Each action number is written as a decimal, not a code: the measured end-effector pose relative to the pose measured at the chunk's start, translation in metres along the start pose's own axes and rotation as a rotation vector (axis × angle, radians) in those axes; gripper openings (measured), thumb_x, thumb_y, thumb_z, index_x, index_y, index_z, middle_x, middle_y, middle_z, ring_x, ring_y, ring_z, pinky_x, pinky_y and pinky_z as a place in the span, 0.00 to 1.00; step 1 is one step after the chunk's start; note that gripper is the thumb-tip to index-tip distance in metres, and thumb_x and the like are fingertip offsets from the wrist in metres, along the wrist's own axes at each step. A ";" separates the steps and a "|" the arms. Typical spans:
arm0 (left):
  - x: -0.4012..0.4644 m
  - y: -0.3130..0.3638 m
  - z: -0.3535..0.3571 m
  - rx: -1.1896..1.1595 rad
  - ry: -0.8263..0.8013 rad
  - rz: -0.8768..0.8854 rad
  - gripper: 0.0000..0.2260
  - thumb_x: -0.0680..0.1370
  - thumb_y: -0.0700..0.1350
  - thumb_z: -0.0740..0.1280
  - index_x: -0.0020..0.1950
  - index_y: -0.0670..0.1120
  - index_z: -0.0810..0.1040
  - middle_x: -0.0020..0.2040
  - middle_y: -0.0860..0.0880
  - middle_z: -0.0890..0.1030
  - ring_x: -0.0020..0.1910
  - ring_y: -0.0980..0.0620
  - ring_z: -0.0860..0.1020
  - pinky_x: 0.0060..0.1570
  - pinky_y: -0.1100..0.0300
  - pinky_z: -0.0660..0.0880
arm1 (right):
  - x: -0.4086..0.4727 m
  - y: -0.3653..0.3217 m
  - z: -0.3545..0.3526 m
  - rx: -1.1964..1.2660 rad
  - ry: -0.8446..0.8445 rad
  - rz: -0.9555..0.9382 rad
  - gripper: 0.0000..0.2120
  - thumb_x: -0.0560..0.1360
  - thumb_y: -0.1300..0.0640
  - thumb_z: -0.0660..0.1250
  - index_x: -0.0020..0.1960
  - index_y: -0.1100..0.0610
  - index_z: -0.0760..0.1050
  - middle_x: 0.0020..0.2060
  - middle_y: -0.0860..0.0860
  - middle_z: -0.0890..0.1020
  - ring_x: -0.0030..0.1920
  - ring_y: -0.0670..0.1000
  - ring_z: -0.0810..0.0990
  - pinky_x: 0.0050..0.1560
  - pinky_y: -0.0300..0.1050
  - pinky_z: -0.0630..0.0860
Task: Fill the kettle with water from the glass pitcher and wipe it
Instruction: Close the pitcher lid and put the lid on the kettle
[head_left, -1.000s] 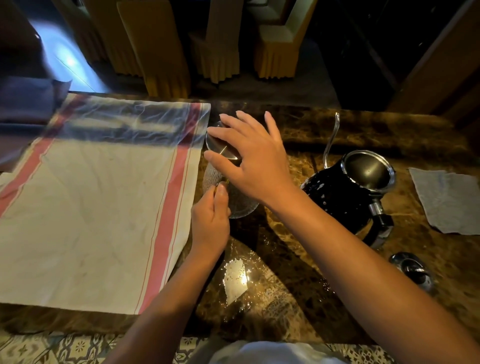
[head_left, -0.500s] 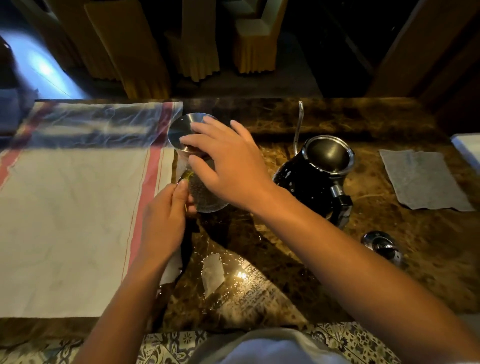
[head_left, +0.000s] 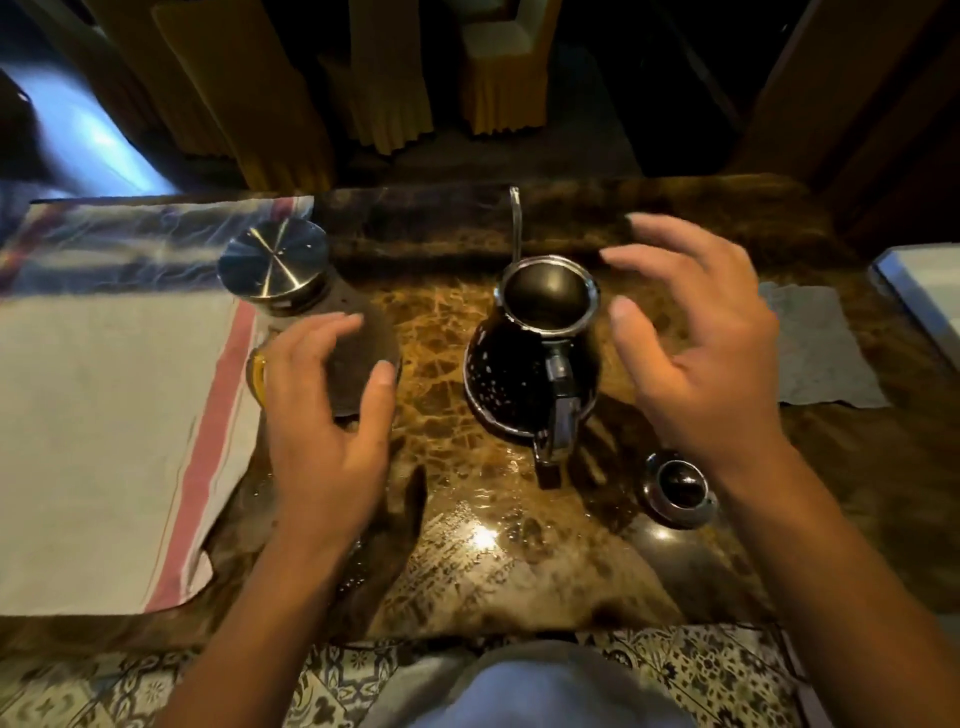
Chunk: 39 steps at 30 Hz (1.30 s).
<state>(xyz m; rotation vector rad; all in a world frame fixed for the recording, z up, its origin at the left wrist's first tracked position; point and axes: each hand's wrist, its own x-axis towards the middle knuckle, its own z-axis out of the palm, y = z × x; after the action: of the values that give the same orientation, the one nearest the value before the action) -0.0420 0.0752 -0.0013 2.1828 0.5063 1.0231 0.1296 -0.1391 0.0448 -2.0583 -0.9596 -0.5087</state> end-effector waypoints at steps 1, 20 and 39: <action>-0.004 0.008 0.009 -0.029 -0.027 -0.024 0.19 0.82 0.50 0.65 0.72 0.47 0.72 0.66 0.49 0.73 0.65 0.52 0.74 0.63 0.53 0.74 | -0.010 0.013 -0.007 -0.005 -0.018 0.056 0.14 0.80 0.57 0.68 0.65 0.57 0.81 0.69 0.53 0.78 0.69 0.54 0.75 0.70 0.35 0.64; -0.049 0.079 0.112 0.204 -0.154 0.013 0.15 0.83 0.46 0.68 0.69 0.46 0.77 0.58 0.51 0.80 0.51 0.61 0.76 0.51 0.65 0.76 | -0.155 0.137 -0.031 -0.026 -0.481 0.355 0.11 0.76 0.46 0.74 0.57 0.47 0.86 0.63 0.45 0.82 0.62 0.50 0.76 0.60 0.57 0.76; -0.054 0.070 0.091 0.241 -0.283 0.011 0.17 0.84 0.50 0.61 0.74 0.50 0.72 0.61 0.50 0.81 0.54 0.57 0.79 0.48 0.53 0.81 | -0.144 0.141 -0.022 0.070 -0.436 0.322 0.12 0.75 0.43 0.71 0.50 0.49 0.86 0.53 0.39 0.82 0.54 0.44 0.76 0.53 0.50 0.78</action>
<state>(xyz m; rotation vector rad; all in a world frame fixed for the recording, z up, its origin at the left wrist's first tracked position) 0.0005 -0.0421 -0.0232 2.4949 0.5064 0.6693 0.1474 -0.2790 -0.1010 -2.2470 -0.8455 0.1489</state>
